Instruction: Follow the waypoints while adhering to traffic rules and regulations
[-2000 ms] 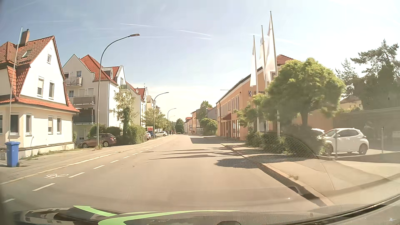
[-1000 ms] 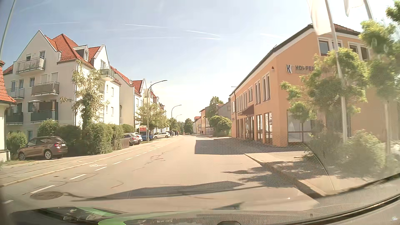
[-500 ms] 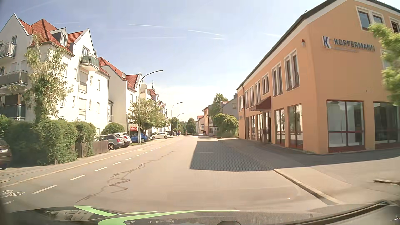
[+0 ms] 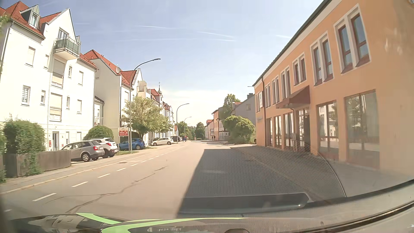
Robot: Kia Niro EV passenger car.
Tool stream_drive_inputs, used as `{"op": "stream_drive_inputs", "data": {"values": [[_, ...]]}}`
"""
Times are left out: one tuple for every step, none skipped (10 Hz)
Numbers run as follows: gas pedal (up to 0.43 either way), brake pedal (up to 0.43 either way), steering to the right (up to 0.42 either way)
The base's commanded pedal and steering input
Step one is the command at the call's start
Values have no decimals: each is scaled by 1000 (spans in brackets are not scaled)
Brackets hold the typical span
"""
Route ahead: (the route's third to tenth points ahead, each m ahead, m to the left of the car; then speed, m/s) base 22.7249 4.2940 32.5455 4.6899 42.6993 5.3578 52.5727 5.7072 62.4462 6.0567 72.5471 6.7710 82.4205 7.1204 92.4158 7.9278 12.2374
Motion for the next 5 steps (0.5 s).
{"op": "stream_drive_inputs", "data": {"values": [[59,0,-11],[59,0,-10],[59,0,-10],[59,0,-10],[59,0,-10]]}}
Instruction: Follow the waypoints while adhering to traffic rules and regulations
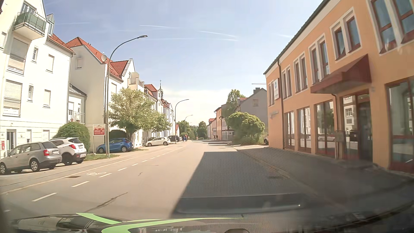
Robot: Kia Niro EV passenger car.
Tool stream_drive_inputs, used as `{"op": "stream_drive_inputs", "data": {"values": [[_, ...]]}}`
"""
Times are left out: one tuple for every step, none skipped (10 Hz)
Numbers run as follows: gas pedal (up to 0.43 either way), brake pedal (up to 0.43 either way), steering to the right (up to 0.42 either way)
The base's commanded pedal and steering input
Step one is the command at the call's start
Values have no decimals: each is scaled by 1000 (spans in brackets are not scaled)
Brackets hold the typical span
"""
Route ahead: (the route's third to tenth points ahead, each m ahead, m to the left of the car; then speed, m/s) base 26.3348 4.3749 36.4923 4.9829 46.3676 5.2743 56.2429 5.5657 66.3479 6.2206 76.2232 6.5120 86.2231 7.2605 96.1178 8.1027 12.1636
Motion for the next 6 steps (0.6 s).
{"op": "stream_drive_inputs", "data": {"values": [[59,0,-8],[59,0,-8],[59,0,-8],[59,0,-7],[59,0,-7],[59,0,-7]]}}
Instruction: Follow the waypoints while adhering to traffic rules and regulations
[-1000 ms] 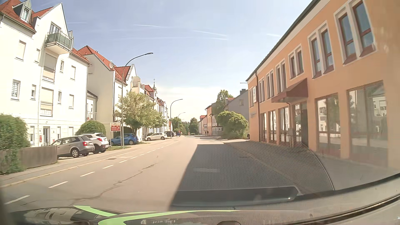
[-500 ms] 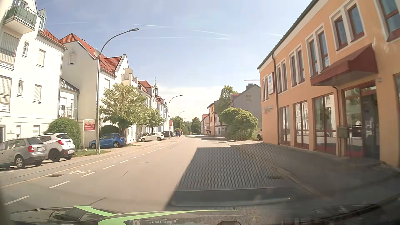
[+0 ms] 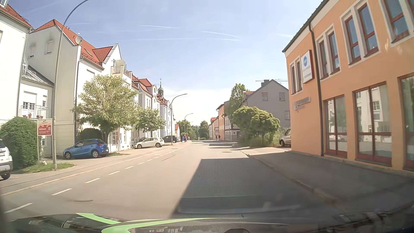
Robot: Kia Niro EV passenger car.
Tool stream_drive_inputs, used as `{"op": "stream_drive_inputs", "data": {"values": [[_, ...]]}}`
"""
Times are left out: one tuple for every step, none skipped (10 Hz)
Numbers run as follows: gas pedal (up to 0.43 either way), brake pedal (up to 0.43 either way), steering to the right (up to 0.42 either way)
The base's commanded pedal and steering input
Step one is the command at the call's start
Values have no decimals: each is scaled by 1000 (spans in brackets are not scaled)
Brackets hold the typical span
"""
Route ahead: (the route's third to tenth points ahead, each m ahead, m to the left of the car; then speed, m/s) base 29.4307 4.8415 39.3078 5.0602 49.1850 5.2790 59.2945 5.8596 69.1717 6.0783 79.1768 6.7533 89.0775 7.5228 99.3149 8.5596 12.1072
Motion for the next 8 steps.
{"op": "stream_drive_inputs", "data": {"values": [[59,0,-6],[59,0,-5],[59,0,-5],[59,0,-5],[59,0,-5],[59,0,-5],[59,0,-4],[59,0,-4]]}}
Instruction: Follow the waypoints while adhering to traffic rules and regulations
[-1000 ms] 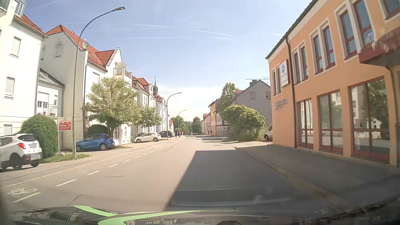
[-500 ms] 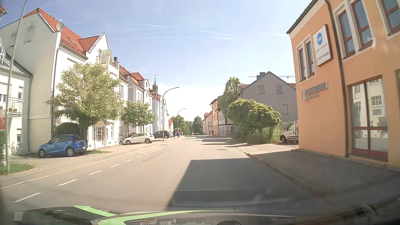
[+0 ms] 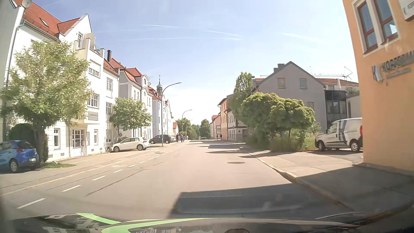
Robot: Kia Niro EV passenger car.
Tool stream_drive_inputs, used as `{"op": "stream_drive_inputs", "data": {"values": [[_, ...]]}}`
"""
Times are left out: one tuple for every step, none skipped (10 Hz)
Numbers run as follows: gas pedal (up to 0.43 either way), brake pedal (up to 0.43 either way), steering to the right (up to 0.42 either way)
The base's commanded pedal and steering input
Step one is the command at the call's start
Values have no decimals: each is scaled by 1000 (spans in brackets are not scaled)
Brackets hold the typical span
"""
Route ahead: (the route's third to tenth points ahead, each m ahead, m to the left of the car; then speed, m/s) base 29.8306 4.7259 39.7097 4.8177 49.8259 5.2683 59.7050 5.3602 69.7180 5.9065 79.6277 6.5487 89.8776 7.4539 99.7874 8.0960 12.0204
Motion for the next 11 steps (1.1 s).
{"op": "stream_drive_inputs", "data": {"values": [[59,0,-4],[59,0,-4],[59,0,-4],[59,0,-4],[59,0,-4],[59,0,-4],[59,0,-5],[59,0,-5],[59,0,-5],[67,0,-6],[67,0,-7]]}}
